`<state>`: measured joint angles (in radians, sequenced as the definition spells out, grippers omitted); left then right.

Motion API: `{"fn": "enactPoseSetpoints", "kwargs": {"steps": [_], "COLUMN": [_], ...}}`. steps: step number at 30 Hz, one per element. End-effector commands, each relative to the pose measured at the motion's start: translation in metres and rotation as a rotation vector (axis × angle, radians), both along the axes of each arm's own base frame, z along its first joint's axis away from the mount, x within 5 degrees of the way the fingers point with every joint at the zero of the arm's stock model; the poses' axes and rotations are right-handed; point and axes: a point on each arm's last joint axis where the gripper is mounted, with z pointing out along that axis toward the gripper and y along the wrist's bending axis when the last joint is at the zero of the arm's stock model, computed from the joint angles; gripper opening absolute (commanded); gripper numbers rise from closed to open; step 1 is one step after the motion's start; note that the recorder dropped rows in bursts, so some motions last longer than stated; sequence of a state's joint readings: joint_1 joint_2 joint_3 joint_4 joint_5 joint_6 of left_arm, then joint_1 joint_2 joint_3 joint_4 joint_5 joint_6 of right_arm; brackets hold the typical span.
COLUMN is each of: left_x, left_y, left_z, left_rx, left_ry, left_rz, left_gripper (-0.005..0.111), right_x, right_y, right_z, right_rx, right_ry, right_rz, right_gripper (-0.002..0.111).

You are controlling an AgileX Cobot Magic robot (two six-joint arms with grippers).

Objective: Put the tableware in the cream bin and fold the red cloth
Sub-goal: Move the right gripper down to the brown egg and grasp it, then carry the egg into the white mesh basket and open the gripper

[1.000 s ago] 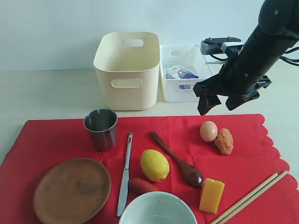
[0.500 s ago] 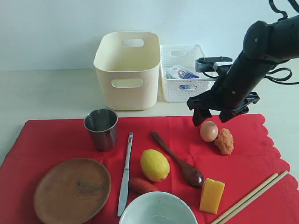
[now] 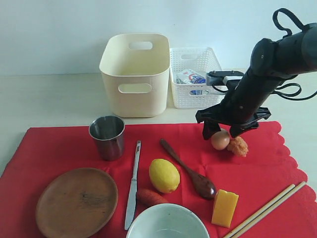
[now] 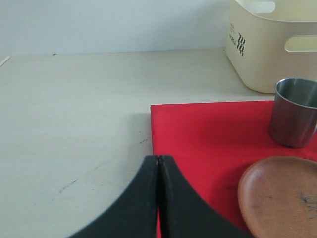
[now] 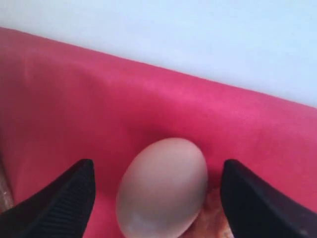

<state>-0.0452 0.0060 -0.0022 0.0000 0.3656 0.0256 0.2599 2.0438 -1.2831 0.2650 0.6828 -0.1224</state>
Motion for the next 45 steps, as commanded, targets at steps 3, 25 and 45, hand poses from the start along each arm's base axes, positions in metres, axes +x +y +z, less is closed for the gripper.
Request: {"fn": "enactPoseSetpoints", "kwargs": {"steps": [3, 25, 45], "left_x": [0.000, 0.000, 0.000], "left_y": [0.000, 0.000, 0.000], "left_z": [0.000, 0.000, 0.000], "left_rx": [-0.011, -0.010, -0.012], "left_ry": [-0.011, -0.011, -0.011], "left_rz": [0.000, -0.001, 0.000], "left_gripper": [0.000, 0.000, 0.000], "right_x": [-0.001, -0.003, 0.088], "right_y": [0.002, 0.009, 0.025], "right_z": [-0.014, 0.036, 0.102], "right_rx": [0.026, 0.141, 0.194], "right_ry": [0.057, -0.070, -0.720], "right_rz": [-0.018, 0.019, 0.053], "right_gripper": [0.061, 0.000, 0.000]}}
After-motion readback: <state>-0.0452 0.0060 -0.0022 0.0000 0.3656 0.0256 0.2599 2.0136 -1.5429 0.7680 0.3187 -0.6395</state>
